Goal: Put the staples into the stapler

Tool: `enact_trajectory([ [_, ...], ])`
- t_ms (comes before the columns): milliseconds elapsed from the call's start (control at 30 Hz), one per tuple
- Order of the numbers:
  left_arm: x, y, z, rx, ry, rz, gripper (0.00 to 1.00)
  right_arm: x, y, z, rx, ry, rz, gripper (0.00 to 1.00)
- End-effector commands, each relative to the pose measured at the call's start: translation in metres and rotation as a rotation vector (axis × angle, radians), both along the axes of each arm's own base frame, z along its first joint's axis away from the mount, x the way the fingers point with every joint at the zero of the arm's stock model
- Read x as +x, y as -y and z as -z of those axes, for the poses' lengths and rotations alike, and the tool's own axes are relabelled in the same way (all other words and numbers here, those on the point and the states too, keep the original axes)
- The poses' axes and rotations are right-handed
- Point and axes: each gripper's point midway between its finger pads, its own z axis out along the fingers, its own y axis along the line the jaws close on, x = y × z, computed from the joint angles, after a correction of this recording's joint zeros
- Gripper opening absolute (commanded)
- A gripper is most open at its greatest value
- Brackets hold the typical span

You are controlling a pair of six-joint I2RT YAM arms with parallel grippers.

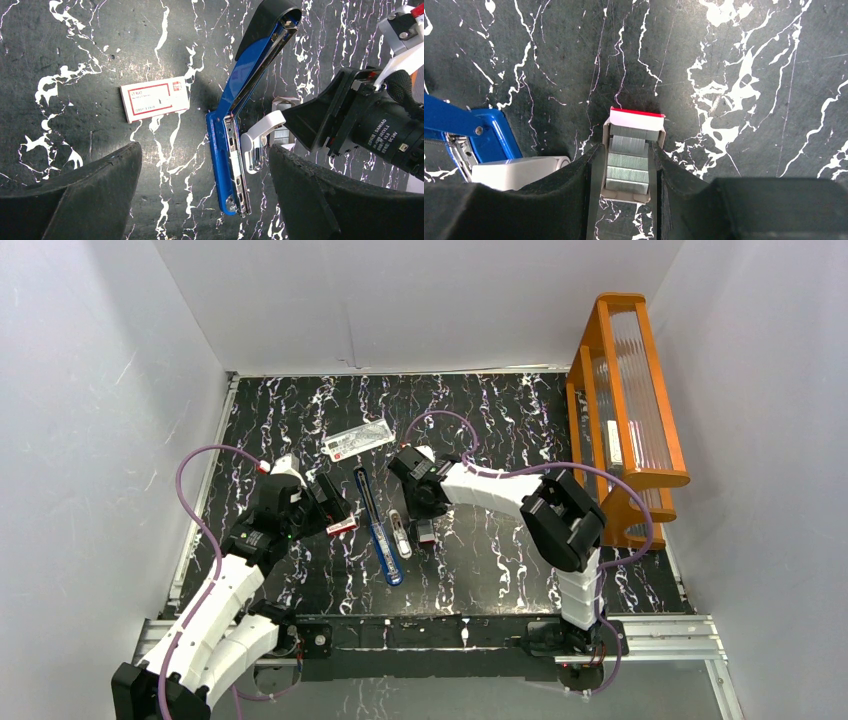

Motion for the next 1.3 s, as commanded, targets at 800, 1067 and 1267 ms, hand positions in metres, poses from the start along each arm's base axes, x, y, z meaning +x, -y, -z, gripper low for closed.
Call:
enact_trajectory([
  [800,0.001,-0.001,0.000,0.007,0.010,-0.003,0.94,0.007,-0.006,-0.008,-0.022,0.036,0.011,0.44],
  [1067,0.001,-0.001,0.000,0.008,0.007,-0.001,0.94,0.005,-0.005,-0.007,-0.036,0.033,0.025,0.38],
  [1267,0.002,-0.001,-0.001,0.008,0.012,-0.003,0.94,0.002,-0.005,-0.005,-0.052,0.024,0.019,0.42],
])
